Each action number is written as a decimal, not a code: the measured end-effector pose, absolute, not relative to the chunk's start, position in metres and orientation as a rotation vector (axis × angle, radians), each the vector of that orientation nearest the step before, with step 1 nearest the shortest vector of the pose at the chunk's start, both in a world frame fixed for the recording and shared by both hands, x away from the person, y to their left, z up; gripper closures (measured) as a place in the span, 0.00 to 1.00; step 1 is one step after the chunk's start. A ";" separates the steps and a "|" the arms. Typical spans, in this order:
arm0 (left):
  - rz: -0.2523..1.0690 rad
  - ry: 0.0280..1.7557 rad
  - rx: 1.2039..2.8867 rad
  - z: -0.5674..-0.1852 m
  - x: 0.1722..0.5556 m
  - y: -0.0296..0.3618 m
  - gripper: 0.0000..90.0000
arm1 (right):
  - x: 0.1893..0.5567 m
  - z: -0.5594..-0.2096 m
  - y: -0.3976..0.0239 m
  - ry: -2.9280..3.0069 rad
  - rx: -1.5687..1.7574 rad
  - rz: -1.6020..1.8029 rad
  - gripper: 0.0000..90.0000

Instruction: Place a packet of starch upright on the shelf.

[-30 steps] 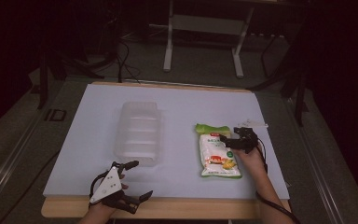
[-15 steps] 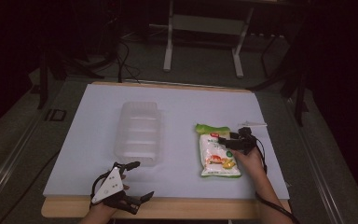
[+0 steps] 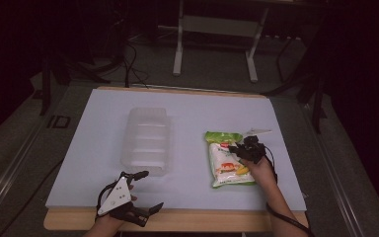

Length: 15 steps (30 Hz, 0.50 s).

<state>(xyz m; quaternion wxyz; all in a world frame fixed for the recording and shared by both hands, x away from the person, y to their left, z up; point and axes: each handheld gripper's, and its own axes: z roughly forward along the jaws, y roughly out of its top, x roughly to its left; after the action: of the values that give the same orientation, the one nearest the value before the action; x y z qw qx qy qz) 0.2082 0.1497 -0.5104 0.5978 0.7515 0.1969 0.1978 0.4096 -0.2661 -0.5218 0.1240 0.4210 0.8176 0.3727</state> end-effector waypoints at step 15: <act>0.471 0.471 1.746 -0.510 0.209 0.151 0.00 | 0.395 -0.486 -0.257 2.310 1.108 1.244 0.94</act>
<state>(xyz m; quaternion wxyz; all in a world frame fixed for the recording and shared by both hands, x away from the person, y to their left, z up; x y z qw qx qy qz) 0.2086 0.1511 -0.5102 0.5945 0.7513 0.2026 0.2027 0.3954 -0.2572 -0.4861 0.1460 0.3849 0.8024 0.4321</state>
